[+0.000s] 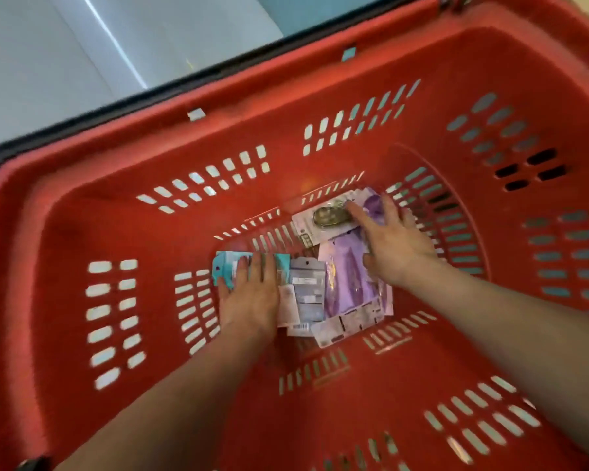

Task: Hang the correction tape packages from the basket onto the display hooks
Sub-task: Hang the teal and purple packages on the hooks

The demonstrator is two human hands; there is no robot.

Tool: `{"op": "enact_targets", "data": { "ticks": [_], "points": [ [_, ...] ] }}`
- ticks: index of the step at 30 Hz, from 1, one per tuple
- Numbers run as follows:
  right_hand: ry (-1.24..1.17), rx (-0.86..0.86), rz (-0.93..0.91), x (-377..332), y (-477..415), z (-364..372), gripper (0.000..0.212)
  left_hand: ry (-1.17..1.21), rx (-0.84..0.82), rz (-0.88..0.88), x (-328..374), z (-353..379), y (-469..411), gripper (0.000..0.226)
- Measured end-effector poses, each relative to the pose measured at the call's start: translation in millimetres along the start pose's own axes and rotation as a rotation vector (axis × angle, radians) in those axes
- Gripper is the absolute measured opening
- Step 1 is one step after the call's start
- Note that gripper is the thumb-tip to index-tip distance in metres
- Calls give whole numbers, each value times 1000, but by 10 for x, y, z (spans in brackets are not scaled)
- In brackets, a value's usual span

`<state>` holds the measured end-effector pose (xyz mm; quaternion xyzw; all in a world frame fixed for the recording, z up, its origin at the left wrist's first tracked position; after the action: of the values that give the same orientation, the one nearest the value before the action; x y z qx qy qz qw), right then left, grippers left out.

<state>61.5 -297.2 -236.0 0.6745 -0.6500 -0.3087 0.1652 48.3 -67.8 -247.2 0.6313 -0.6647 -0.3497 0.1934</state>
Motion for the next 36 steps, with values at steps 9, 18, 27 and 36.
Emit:
{"op": "enact_targets", "data": {
  "ticks": [9,18,27,36],
  "points": [
    [163,123,-20,86,-306,175,91,-211,137,94,95,0,-534,89],
    [136,248,-42,84,3,-335,67,-23,184,167,33,-187,-380,55],
    [-464,624,-25,151,407,-298,56,773,-282,-144,366,129,-358,35],
    [-495,278,24,93,410,448,73,497,-140,-112,754,303,-146,62]
  ]
}}
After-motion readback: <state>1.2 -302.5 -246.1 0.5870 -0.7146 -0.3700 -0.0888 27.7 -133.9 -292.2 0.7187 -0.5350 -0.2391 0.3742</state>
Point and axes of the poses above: each hand's wrist, its own y-axis away from the middle knuckle, its own z-axis out of the palm, x = y × z, the point moved 8 cm from there along -y, towards the middle knuckle, and after that the axes turned 15 degrees about -z, right-handed, at the moved point
